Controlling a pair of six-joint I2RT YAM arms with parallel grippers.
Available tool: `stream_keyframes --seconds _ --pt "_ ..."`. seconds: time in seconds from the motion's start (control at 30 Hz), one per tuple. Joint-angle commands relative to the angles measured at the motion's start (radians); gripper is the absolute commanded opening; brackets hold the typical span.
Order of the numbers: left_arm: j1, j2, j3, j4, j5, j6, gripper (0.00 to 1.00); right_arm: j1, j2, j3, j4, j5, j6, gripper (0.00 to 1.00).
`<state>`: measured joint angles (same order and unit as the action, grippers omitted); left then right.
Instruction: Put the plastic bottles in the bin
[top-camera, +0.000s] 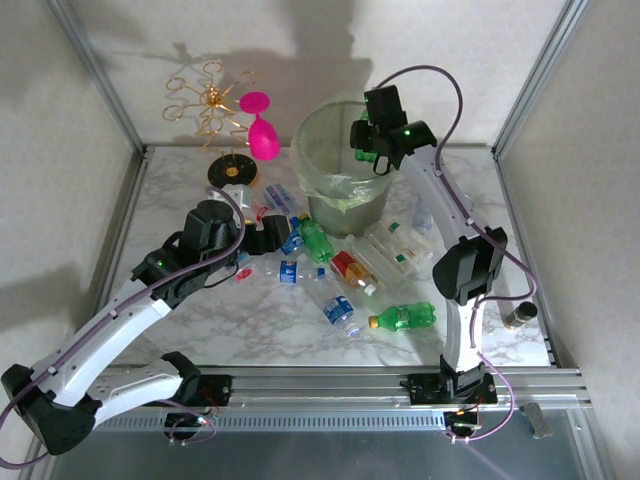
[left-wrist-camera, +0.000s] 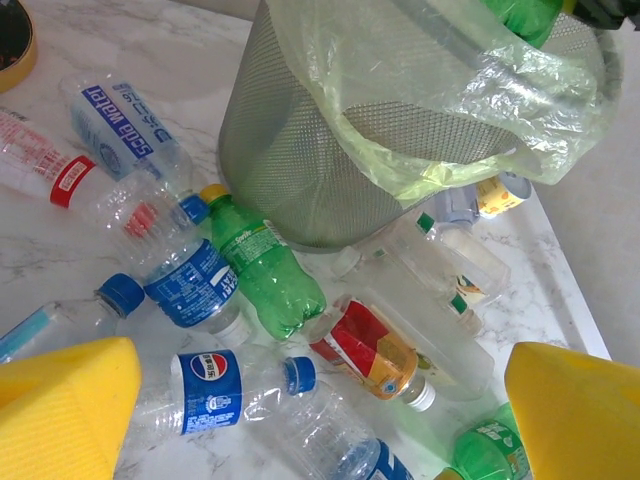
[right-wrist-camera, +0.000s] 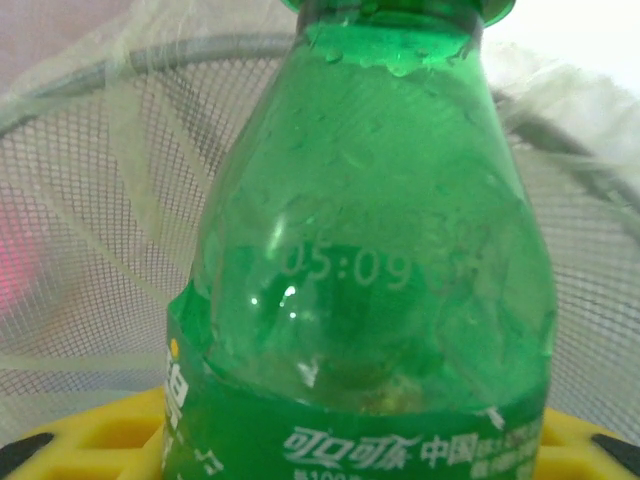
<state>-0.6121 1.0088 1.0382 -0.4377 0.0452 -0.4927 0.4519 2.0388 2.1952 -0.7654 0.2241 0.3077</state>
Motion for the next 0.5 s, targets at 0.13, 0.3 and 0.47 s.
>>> stream_keyframes --seconds 0.13,0.3,0.47 --pt "-0.003 -0.018 -0.010 0.025 -0.043 0.013 0.95 0.013 0.107 0.079 -0.008 -0.083 0.056 0.43" --pt "-0.002 -0.018 -0.007 0.022 -0.051 0.014 0.95 0.005 0.150 0.092 0.005 -0.125 0.133 0.44" --pt "-0.002 -0.026 -0.008 0.019 -0.062 0.014 0.96 0.000 0.179 0.082 0.013 -0.132 0.192 0.45"
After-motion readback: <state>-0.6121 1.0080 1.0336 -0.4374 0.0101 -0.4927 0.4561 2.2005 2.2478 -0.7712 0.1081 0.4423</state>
